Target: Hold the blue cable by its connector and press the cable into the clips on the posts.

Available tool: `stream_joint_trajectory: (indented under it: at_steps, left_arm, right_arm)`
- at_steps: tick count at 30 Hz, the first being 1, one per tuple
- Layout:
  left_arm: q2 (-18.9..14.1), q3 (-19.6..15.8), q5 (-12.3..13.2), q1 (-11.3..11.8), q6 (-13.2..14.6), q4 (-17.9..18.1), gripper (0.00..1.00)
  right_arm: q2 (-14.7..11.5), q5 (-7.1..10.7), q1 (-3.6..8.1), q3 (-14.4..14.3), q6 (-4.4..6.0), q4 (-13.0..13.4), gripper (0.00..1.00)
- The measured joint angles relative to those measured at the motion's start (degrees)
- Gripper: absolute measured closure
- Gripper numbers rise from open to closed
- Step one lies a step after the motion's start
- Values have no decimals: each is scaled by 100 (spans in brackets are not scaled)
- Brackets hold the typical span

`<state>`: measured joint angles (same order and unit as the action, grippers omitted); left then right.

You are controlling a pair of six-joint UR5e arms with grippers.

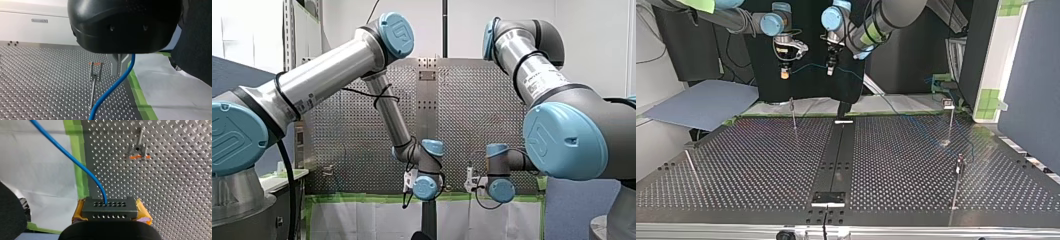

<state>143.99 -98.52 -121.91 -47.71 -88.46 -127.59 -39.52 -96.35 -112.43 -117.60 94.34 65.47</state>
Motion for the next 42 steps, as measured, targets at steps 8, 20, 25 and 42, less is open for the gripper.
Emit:
stream_joint_trajectory:
  at_steps: [8, 20, 25, 42]
  left_arm:
    - [388, 387, -59, -2, 30, -133, 100]
    - [604, 969, -156, -51, 48, -269, 100]
    - [604, 1218, -153, -64, 48, -377, 100]
    - [647, 1623, 75, 75, 44, -543, 100]
  right_arm:
    - [0, 435, 385, -6, 74, 227, 100]
    - [6, 901, 849, -12, 109, 264, 100]
    - [10, 1159, 1104, 20, 146, 374, 100]
    - [23, 1783, 1483, 275, 184, 387, 100]
